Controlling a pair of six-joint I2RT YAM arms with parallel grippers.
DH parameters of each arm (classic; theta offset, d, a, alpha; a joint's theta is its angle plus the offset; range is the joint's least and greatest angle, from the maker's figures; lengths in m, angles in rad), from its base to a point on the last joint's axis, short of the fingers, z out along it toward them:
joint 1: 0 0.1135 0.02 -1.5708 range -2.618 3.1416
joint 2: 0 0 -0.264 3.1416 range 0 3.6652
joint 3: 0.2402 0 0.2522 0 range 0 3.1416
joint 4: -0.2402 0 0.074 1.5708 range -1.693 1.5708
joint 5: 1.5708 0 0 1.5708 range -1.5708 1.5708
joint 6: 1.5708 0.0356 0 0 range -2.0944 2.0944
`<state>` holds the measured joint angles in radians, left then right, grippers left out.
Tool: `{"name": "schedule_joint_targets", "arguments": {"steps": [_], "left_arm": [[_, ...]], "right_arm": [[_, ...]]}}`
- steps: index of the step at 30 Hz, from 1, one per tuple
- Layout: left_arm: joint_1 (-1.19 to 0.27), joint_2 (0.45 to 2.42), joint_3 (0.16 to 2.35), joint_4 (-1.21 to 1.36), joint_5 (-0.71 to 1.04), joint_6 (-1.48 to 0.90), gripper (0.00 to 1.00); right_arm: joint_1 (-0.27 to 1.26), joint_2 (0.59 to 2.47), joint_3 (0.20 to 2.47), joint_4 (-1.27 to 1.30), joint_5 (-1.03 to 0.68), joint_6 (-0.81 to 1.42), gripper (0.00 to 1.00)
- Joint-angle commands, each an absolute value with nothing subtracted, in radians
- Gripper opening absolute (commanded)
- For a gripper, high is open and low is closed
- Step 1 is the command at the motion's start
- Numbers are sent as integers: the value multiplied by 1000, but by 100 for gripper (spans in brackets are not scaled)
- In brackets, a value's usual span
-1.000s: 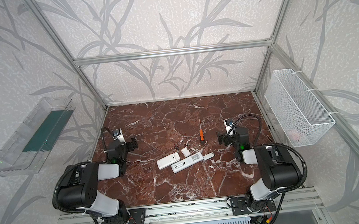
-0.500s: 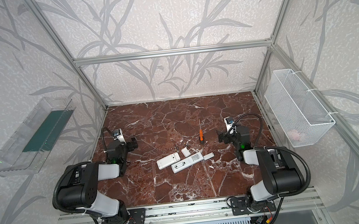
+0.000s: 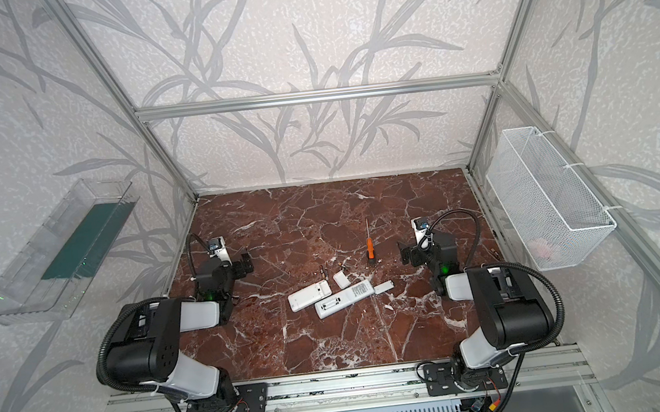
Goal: Unload the batteries from the remote control
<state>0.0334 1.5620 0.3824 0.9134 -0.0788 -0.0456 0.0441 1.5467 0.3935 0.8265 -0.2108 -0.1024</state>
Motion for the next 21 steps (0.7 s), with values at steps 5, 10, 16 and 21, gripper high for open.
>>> {"name": "schedule_joint_targets", "arguments": {"steps": [5,10,16,21], "left_arm": [[33,1568,376,946,-83,-35,99],[33,1568,376,946,-83,-35,99],[33,1567,376,947,-82,-35,99],[33,1566,376,946,-83,-35,99]], "right_arm": [[43,1537,406,839,-216,-110,99],[43,1490,393,862,-222,-104,99],[43,1404,400,731,-204,-104,99],[43,1527,385,864,-189,-98,99]]}}
